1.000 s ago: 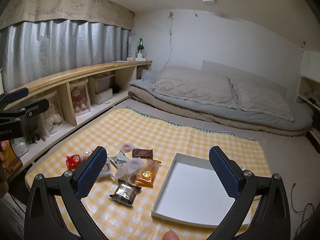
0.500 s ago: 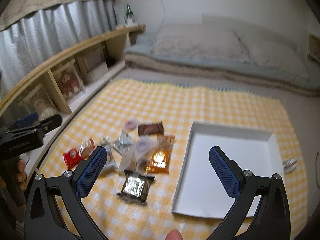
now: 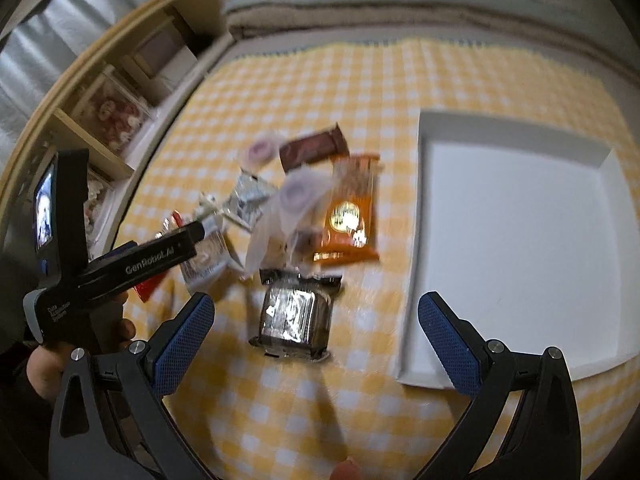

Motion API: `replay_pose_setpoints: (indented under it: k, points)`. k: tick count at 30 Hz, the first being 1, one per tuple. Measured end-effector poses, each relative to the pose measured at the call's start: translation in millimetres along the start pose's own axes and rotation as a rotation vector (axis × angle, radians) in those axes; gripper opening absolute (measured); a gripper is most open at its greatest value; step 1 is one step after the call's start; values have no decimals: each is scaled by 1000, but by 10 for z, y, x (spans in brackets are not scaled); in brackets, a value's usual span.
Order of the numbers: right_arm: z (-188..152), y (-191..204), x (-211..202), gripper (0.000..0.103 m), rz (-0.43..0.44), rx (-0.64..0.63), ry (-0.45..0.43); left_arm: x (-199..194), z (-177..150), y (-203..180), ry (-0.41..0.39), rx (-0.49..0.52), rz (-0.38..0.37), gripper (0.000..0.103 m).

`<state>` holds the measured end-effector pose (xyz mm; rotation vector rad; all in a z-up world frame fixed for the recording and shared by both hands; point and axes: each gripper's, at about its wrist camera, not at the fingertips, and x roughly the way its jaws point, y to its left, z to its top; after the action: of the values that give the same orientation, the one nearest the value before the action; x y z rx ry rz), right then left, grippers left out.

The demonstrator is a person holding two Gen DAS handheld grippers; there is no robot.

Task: Organize snacks
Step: 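Reach both grippers toward the snack pile, right gripper over the dark foil cake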

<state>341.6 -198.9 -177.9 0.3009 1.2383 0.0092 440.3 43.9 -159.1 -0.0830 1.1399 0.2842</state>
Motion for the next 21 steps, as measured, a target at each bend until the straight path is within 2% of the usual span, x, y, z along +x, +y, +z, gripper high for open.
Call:
replay_pose_setpoints:
  k: [5,8,16,21]
  points:
    - [-3,-18,252,80,38,45,77,245,43,-113,39,40,28,103]
    - [-1,3,357,75,65,70,108,404,55,-130,51,68,46,103]
    - [32,104,543,75,68,84,154,624,13,78,60,92,98,103]
    - [29,95,684,75,33,89,182,499,-69,291,68,85,105,103]
